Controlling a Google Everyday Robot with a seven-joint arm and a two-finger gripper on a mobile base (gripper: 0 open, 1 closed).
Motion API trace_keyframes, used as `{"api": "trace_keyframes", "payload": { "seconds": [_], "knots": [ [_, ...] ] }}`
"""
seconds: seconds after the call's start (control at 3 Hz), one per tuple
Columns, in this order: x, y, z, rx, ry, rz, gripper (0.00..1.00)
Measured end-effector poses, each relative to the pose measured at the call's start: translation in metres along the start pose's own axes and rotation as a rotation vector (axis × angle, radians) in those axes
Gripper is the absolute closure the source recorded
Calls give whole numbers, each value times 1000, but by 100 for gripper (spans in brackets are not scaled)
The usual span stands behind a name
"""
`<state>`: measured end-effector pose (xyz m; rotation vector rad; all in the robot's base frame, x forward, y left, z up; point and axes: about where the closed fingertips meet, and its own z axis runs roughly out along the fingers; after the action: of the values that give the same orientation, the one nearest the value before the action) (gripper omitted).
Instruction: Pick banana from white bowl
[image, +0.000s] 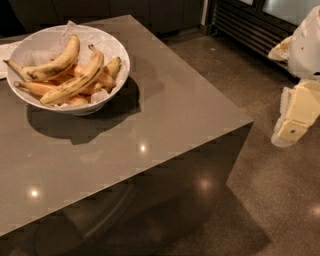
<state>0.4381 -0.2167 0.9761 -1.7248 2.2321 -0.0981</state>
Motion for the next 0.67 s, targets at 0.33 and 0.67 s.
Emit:
{"api": "trace_keyframes", "payload": {
  "seconds": [0.33,0.67],
  "knots": [
    [0,0,0,0,0,0,0],
    [-4,-3,-2,6,-9,-10,0]
  ]
}}
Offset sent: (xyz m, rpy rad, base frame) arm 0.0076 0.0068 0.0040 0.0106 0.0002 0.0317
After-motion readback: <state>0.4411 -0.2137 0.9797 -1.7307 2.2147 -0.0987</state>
